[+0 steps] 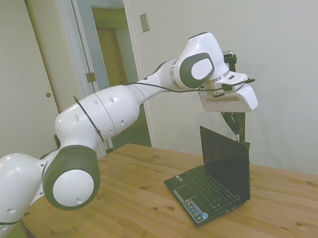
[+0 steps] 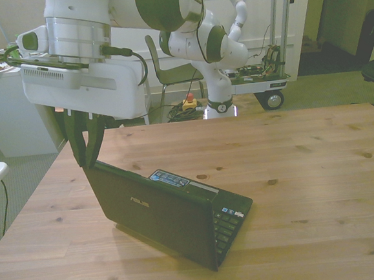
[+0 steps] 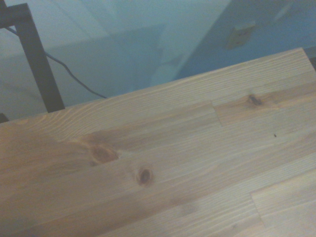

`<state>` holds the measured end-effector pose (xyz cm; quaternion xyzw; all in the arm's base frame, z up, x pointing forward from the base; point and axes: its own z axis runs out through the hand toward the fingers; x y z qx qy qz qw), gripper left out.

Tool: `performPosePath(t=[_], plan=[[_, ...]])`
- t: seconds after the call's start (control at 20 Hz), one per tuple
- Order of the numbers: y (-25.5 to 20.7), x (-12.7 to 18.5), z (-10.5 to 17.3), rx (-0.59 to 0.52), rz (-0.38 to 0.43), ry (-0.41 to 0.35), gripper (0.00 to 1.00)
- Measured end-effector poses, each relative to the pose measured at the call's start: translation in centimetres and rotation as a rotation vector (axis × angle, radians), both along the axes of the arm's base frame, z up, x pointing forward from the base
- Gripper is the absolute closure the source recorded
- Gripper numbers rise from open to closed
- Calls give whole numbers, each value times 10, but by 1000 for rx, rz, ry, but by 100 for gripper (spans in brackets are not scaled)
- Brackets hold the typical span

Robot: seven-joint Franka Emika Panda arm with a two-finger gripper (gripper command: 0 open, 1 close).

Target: Close the laptop

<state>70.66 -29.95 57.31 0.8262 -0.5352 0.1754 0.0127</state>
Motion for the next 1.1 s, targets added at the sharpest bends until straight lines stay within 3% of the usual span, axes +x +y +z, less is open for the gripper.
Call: performPosePath(t=[0.25, 0.85, 1.1], plan=[[21, 9, -9, 36, -7, 13, 100], [142, 36, -38, 243, -27, 121, 100], [176, 31, -54, 289, -72, 243, 100]])
